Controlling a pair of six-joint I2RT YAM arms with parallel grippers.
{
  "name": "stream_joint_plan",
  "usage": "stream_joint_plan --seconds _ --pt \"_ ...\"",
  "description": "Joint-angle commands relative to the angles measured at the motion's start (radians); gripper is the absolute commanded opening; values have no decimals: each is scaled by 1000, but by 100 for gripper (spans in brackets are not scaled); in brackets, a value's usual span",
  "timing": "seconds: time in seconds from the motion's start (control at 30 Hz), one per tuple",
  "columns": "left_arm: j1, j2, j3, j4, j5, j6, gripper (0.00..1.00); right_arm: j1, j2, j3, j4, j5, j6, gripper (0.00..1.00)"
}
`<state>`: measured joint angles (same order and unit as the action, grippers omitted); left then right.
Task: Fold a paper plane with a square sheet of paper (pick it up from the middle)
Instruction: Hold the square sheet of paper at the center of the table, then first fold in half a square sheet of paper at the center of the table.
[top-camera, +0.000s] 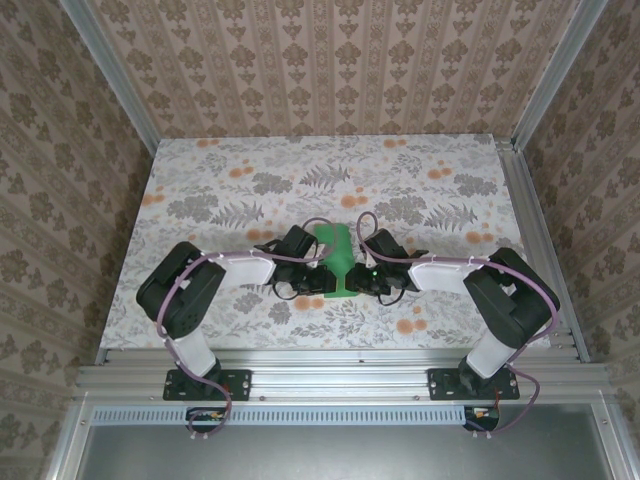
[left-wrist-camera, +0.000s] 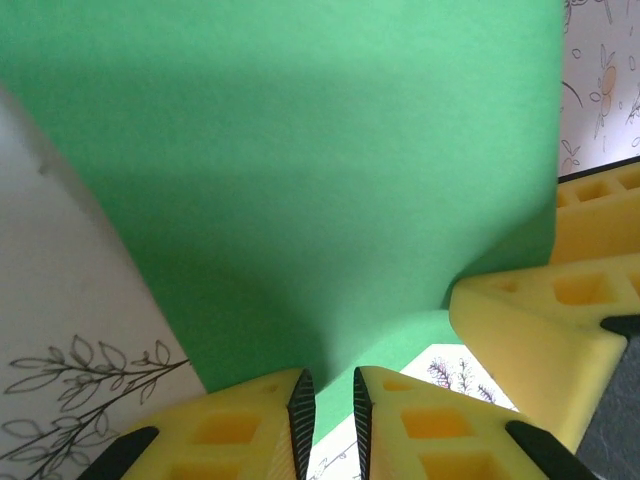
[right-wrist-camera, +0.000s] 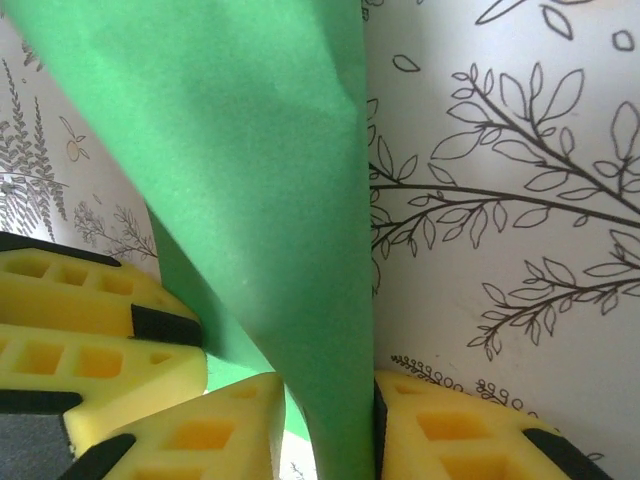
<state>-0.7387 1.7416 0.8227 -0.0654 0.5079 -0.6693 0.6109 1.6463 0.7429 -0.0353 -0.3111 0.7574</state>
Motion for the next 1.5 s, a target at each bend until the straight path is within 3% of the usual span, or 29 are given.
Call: stream_joint_plan --seconds 0.0,0.3,0.47,0.77,1.03,1.47 --pt "-7 86 -36 -74 -67 47 24 -10 -17 -2 -112 36 -25 34" --pt "-7 111 -30 -80 -80 67 24 -65 -133 23 -282 98 -108 41" --pt "-9 116 -28 -76 -80 70 23 -57 -163 27 -198 -15 -69 34" --pt "-11 115 -31 -72 -81 70 23 -28 -103 26 -41 -118 13 21" --pt "-13 116 -26 -80 -80 77 23 -35 -1 40 -47 -98 -32 19" --pt "-13 125 -20 -104 -85 97 23 -96 25 -11 -103 -67 -113 18"
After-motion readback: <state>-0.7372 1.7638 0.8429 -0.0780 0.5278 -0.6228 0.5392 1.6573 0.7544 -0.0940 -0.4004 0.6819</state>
